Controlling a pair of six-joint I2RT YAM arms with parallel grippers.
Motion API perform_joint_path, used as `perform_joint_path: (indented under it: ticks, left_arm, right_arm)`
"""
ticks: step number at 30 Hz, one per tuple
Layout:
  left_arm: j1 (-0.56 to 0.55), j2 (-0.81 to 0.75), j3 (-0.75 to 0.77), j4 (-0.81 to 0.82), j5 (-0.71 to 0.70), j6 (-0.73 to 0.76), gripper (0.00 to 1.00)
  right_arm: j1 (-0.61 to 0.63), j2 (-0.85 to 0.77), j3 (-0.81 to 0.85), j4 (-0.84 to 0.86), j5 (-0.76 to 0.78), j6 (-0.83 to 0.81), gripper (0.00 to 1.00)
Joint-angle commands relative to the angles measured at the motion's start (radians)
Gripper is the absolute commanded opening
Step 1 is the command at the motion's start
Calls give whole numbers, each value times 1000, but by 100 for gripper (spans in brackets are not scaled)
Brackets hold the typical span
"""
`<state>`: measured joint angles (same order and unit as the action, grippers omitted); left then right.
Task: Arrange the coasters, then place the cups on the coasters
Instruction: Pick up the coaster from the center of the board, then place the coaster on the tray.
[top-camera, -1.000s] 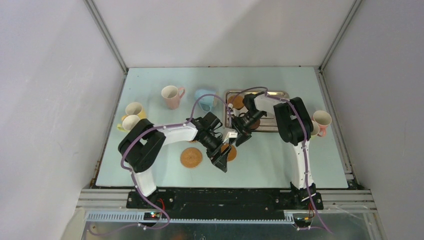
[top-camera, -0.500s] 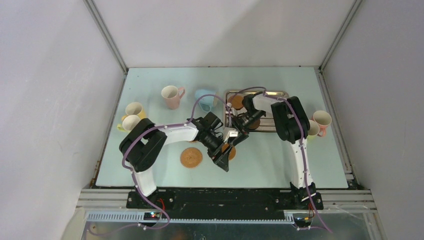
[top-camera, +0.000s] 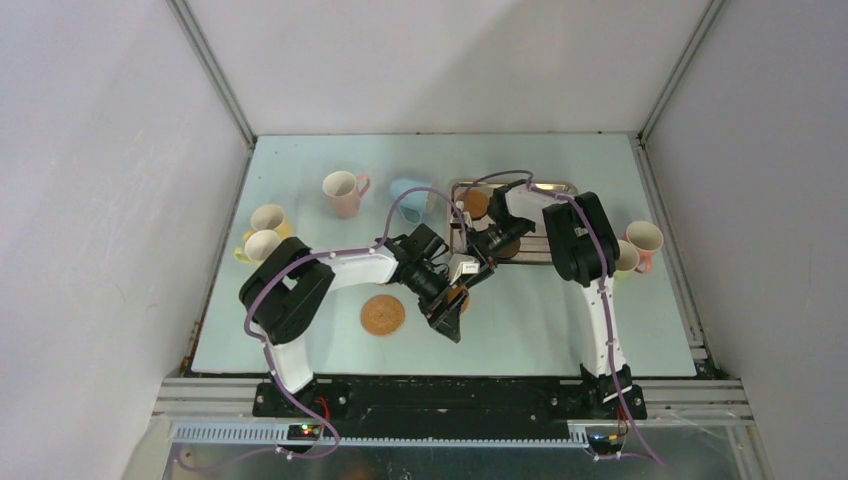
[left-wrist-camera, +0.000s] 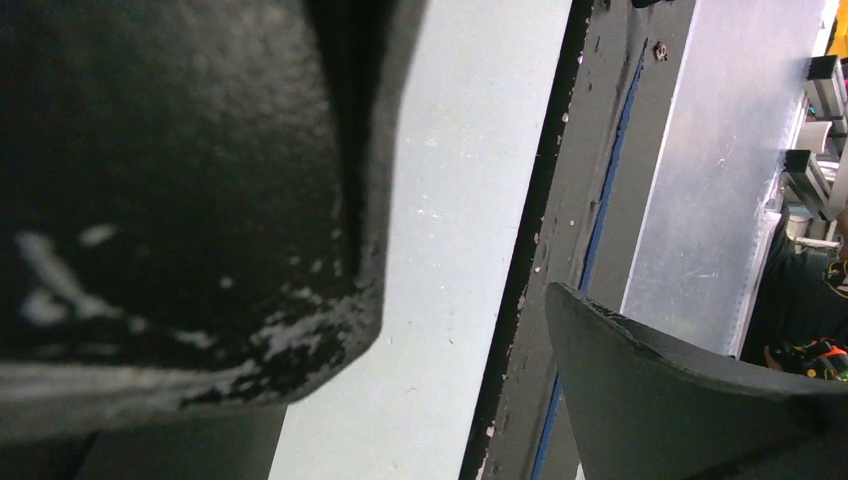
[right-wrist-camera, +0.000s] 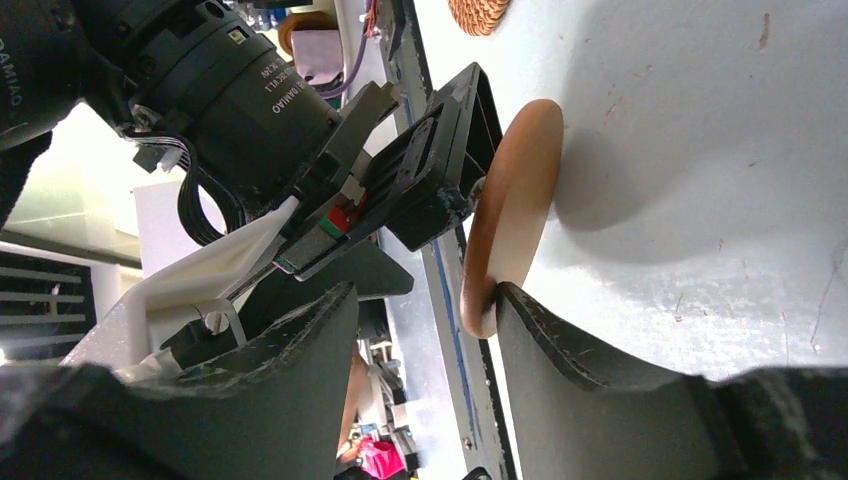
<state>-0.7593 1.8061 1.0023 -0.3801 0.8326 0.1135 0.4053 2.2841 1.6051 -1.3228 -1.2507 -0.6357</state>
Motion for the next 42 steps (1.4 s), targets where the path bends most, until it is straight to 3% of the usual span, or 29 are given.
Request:
perform_joint_path:
  ticks: [1,7,20,28,33,37,42]
  left_arm:
    - [10,35,-27,29,-152,5,98]
    - [26,21,-32,33,-129,4,98]
    - [51,-51,-59,44,-48,15,98]
    - [137,-331,-112,10,63,92,98]
    - [236,-455,-109,-33,41,122,98]
    - [372,-457,-52,-102,19,148,98]
    - [576,-415,-17,-135,36,175,98]
  right_arm:
    - [38,12,11,-82,-54,-15,56]
    - [55,-2,-27,70,57,131,42]
    - [9,-54,-34,113,73,157,1]
    - [-103,-131,-52,164,46,214,0]
    - [-193,-245,-74,323,84,351,0]
    - [-233,-292,-38,444,227,512,0]
    - [-237,-228,87,502,447,592,0]
